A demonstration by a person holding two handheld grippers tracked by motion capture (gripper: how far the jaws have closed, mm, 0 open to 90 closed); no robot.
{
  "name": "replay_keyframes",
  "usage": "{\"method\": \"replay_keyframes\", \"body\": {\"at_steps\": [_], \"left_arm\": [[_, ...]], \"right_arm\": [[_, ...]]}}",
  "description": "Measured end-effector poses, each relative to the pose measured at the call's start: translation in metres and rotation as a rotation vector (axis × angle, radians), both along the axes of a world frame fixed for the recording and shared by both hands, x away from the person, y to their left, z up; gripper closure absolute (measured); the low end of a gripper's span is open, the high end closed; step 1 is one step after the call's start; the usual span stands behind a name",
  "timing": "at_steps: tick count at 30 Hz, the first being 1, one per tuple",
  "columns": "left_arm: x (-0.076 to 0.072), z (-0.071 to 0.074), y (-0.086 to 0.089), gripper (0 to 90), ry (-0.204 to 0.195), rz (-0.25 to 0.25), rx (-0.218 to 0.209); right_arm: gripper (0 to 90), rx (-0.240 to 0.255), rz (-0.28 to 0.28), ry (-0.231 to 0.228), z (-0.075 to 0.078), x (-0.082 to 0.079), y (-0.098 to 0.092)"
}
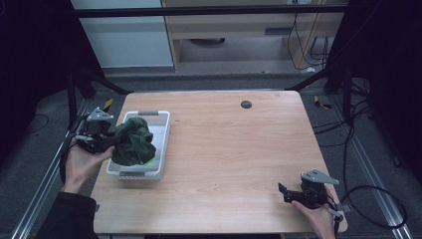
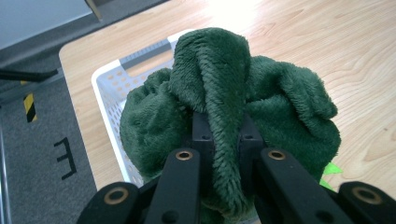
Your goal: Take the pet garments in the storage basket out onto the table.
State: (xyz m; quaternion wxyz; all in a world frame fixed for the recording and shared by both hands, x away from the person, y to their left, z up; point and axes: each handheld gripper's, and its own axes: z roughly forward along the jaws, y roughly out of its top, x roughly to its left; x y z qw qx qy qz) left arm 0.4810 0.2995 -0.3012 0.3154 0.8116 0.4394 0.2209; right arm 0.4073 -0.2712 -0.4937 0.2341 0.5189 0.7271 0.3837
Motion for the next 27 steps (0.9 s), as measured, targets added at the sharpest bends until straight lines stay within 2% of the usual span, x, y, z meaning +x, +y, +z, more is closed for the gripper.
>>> {"method": "replay_keyframes", "body": {"at_steps": [5,10,16,27], "left_arm": [[-0.008,0.012,-0.006,82.3,-0.017,-0.027,-0.003],[-0.015,0.022,-0.018,82.3,-0.031,-0.069,0.011],[-0.017,0.024,-0.036,82.2,-0.027,-0.123,0.027],[-0.017,0.029,-0.061,82.2,-0.027,-0.173,0.030]], "right_arm": [[8.3,-0.001,0.000,-0.003,0.000,0.000,0.000],[8.3,-0.001,0.000,-0.007,0.001,0.000,0.000],[8.2,-0.003,0.001,-0.012,0.001,-0.001,0.000],[8.3,-0.003,0.001,-0.017,0.001,-0.001,0.000]]}}
